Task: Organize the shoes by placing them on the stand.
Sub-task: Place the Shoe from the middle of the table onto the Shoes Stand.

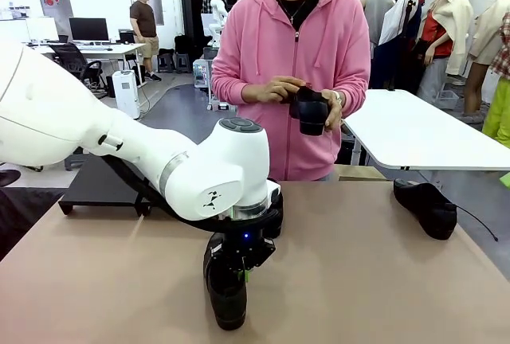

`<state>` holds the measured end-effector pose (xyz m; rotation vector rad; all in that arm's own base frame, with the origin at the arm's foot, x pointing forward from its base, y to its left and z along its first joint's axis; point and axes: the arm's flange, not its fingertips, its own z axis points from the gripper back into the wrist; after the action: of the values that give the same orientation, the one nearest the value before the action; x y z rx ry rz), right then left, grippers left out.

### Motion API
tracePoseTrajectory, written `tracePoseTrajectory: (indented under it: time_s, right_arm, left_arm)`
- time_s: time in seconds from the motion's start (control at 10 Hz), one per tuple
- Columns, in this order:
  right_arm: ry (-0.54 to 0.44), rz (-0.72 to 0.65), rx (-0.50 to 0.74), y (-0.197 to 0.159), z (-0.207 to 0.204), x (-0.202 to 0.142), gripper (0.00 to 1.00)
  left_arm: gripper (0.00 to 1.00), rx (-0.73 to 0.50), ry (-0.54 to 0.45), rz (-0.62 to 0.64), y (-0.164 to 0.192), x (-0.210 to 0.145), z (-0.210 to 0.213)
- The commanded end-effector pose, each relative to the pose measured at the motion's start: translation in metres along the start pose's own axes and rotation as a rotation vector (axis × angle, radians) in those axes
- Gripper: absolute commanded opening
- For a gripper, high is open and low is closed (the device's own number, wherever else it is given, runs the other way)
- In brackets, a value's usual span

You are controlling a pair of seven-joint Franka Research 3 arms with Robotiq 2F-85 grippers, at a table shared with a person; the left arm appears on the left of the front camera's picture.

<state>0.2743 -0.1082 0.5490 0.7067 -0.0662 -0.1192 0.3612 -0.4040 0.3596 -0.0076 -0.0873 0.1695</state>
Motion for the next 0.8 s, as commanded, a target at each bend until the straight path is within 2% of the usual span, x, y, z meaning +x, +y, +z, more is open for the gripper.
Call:
tracePoseTrajectory:
  time_s: [0.0, 0.1, 0.2, 0.3, 0.4, 0.5, 0.7]
  right_arm:
    - [0.004, 0.021, -0.001, -0.002, 0.004, 0.000, 1.00]
    - [0.004, 0.021, -0.001, -0.002, 0.004, 0.000, 1.00]
    - [0.004, 0.021, -0.001, -0.002, 0.004, 0.000, 1.00]
    - [0.004, 0.021, -0.001, -0.002, 0.004, 0.000, 1.00]
    - [0.004, 0.021, -0.001, -0.002, 0.004, 0.000, 1.00]
    - [0.004, 0.021, -0.001, -0.002, 0.004, 0.000, 1.00]
    - [0.004, 0.021, -0.001, -0.002, 0.004, 0.000, 1.00]
  left_arm:
    - [0.00, 0.043, -0.013, -0.002, -0.009, 0.002, 0.003]
    - [0.00, 0.045, -0.012, -0.031, -0.006, 0.001, 0.010]
    - [0.00, 0.020, -0.001, -0.094, 0.002, -0.006, 0.027]
    - [0.00, 0.044, 0.012, -0.181, 0.015, -0.021, 0.049]
    - [0.00, 0.094, -0.045, -0.250, 0.034, -0.037, 0.073]
    - [0.00, 0.081, -0.109, -0.336, 0.059, -0.052, 0.095]
    - [0.00, 0.119, -0.185, -0.514, 0.113, -0.068, 0.112]
